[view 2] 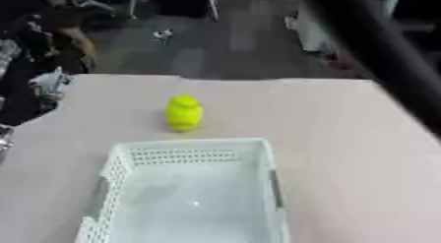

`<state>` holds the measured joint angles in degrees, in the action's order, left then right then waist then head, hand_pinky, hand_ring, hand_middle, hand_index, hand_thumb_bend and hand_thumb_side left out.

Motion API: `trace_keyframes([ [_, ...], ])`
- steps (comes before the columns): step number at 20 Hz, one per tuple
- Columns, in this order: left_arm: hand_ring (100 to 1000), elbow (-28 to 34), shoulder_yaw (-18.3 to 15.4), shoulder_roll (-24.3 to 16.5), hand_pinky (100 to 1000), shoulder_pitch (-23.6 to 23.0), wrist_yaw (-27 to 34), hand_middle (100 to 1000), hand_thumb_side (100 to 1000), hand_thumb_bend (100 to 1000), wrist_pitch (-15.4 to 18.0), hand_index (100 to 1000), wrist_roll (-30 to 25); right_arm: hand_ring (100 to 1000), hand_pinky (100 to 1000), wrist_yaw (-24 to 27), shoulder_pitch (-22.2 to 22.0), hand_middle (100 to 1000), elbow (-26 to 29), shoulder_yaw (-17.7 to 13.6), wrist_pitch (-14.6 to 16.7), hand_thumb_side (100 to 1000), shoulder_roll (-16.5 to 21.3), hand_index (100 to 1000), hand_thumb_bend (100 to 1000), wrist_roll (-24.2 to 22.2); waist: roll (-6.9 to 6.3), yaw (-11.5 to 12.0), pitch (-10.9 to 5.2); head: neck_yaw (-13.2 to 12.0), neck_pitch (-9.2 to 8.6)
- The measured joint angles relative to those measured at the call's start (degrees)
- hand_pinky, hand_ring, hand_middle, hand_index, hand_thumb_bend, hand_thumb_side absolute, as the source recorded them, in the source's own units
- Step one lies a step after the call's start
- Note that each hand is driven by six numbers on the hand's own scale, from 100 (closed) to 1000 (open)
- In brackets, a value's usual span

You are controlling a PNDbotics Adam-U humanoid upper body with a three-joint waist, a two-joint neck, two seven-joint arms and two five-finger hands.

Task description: Pick up objects on the table and place them in the box.

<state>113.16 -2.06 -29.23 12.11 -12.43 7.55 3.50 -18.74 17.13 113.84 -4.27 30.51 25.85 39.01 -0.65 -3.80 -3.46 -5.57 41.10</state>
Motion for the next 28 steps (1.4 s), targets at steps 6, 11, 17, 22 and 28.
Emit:
trace_keyframes([
  [6,570,0.0,0.0,0.0,609,0.0,0.0,789,613,100,0.0,810,0.0,463,286,0.0,0.0,490,0.0,0.0,0.0,942,0.0,579,100,0.0,0.00,0.0,0.00,0.0,0.00],
  [11,570,0.0,0.0,0.0,610,0.0,0.0,789,614,100,0.0,810,0.0,462,285,0.0,0.0,490,0.0,0.0,0.0,941,0.0,579,100,0.0,0.00,0.0,0.00,0.0,0.02],
  [17,600,-0.5,0.4,-1.7,632,1.7,0.6,815,628,100,1.5,846,-1.4,462,284,0.0,-0.1,490,0.0,0.0,-0.1,943,0.0,580,100,0.1,0.12,0.0,0.00,0.0,0.49],
  [22,658,-8.3,3.4,-9.8,683,7.2,5.0,854,592,100,8.9,889,-10.1,462,284,0.0,-0.3,491,0.0,0.0,-0.2,944,0.1,580,100,0.2,-0.42,-0.5,-0.11,-0.2,0.93],
  [28,692,-22.4,7.5,-17.6,712,15.4,6.3,857,542,127,17.7,882,-19.8,461,281,0.2,-0.3,491,0.0,0.1,-0.2,944,0.5,581,100,0.2,-0.80,-1.3,-0.15,-0.7,1.26],
])
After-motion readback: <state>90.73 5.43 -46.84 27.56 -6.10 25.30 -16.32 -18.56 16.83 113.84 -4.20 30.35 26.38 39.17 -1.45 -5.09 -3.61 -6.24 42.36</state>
